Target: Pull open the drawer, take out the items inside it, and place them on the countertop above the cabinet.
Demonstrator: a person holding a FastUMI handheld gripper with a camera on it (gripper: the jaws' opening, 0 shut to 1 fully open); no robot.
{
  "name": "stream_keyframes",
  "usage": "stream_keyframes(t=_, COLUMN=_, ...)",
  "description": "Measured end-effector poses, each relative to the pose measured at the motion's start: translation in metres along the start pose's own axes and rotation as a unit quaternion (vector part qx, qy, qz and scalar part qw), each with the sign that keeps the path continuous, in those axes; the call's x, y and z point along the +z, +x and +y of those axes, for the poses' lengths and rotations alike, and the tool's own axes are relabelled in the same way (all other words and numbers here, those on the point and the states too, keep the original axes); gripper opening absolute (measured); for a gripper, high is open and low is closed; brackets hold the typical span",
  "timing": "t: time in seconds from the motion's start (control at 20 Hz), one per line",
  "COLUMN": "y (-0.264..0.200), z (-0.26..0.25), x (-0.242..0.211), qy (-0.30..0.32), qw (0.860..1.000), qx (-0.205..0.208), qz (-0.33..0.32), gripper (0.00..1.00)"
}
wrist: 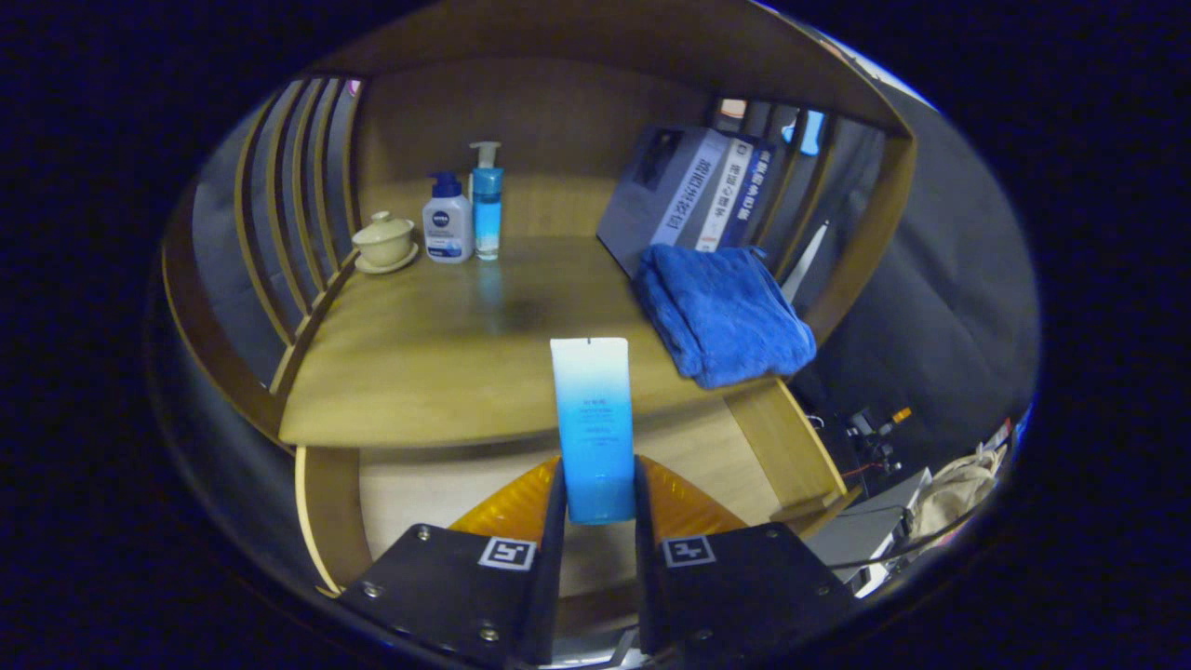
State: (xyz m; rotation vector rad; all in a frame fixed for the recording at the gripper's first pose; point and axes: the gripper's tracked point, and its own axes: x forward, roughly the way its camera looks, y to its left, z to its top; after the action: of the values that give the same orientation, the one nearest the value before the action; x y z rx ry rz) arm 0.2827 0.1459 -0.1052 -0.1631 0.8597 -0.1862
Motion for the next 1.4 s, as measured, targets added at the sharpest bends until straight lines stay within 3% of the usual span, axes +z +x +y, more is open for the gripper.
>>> stream_keyframes(t=0.3, y=0.063, z=0.021, x=0.009, qy=0.001, qw=0.998, qx=0.057, qz=0.022, gripper=0.35)
stream_keyframes(t=0.5, y=0.092, z=0.026, x=0.035, qy=0.031, qw=0.995, qx=0.092, qz=-0.001, gripper=0.35)
stream_keyframes(t=0.75, y=0.100, z=0.022, x=0.045, qy=0.030, qw=0.994, qx=0.105, qz=-0.016, gripper=0.39)
stream_keyframes(t=0.8, y=0.099, z=0.016, x=0.044, qy=0.024, qw=0.995, qx=0.096, qz=-0.020, gripper=0.44)
stream_keyframes(t=1.0, y=0.068, z=0.017, x=0.042, qy=0.013, qw=0.992, qx=0.107, qz=-0.063, gripper=0.98)
stream_keyframes(t=1.25, y=-0.008, z=0.002, x=0.042, qy=0.021, qw=0.976, qx=0.115, qz=-0.183, gripper=0.98)
stream_keyframes(t=1.4, y=-0.061, z=-0.012, x=0.010, qy=0.019, qw=0.965, qx=0.116, qz=-0.236, gripper=0.98)
